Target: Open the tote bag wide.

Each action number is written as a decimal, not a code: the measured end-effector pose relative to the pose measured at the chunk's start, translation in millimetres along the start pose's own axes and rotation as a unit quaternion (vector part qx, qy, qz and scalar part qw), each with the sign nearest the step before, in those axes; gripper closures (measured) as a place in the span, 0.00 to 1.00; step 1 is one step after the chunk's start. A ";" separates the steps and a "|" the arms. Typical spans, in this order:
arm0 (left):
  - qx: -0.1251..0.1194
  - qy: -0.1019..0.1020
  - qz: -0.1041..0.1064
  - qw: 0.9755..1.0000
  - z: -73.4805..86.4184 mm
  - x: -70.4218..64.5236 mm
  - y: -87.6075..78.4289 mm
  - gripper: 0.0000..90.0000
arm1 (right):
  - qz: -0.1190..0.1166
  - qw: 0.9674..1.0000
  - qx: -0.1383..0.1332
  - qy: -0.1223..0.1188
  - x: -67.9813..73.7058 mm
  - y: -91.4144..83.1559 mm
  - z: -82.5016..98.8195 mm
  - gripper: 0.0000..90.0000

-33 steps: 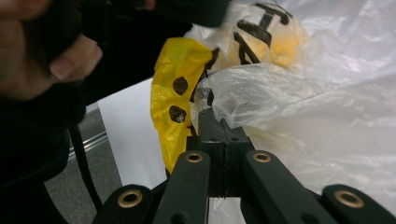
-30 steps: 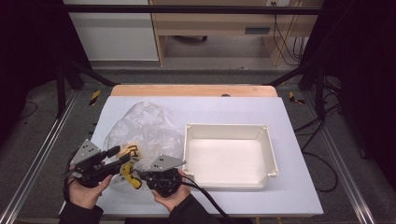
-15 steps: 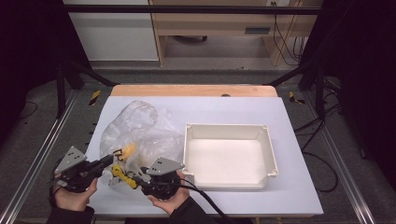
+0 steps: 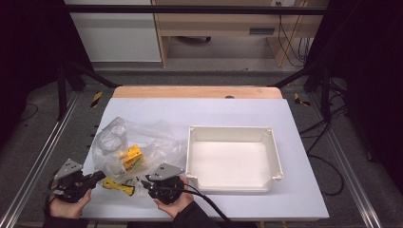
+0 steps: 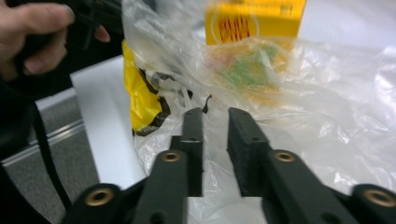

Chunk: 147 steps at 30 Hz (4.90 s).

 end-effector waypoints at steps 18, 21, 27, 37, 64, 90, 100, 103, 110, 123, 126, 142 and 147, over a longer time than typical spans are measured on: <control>-0.034 -0.009 -0.022 0.999 -5.2 12.8 -2.2 0.72 | 0.026 0.997 0.063 0.028 -13.1 31.2 40.6 0.99; -0.084 -0.015 -0.029 0.996 -20.5 12.0 -19.3 0.62 | 0.026 0.997 0.062 0.032 -13.9 32.0 39.9 1.00; -0.156 0.000 -0.026 0.987 -51.7 -1.3 -46.9 0.46 | 0.030 0.997 0.067 0.032 -15.2 34.5 42.1 1.00; -0.146 0.043 -0.018 0.988 -95.4 -25.4 -34.6 0.31 | 0.028 0.997 0.067 0.031 -14.9 35.7 42.5 1.00; 0.018 0.013 -0.062 0.998 -31.9 40.2 37.5 1.00 | 0.036 0.997 0.064 0.035 -17.9 33.2 45.3 1.00; 0.067 0.040 -0.036 0.996 5.4 29.7 36.6 1.00 | -0.008 0.998 -0.060 0.012 16.7 18.3 -43.5 0.68; 0.094 0.039 -0.042 0.994 14.5 35.3 42.1 1.00 | 0.031 0.998 0.048 0.029 -1.2 57.1 11.1 1.00; 0.103 0.027 -0.057 0.993 17.4 44.6 43.9 1.00 | 0.053 0.996 0.064 0.039 -13.4 54.3 21.3 1.00; 0.108 0.008 -0.071 0.992 16.2 57.7 47.7 1.00 | 0.104 0.989 0.073 0.071 -37.1 41.5 33.1 1.00; 0.099 0.008 -0.068 0.993 13.3 58.3 49.9 0.99 | 0.062 0.996 0.009 0.066 -28.6 18.3 15.0 0.76; 0.098 0.008 -0.069 0.993 13.1 58.2 49.7 0.99 | 0.060 0.996 -0.021 0.062 -27.9 0.9 -0.7 0.75; 0.096 0.008 -0.065 0.993 13.2 57.6 49.2 0.99 | 0.138 0.983 -0.113 0.052 -59.2 -62.3 -42.5 0.75; 0.097 0.010 -0.064 0.993 13.1 57.3 48.9 0.99 | 0.173 0.976 -0.117 0.055 -76.5 -65.5 -44.4 0.73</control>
Point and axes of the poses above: each handheld gripper's, and its own axes: y roughly forward along the jaws, z roughly out of its underside, x roughly to its left, the point moved 10 cm from there along y, roughly forward along the jaws, and after that the axes turned 7 degrees about y, right-handed, at the moved point
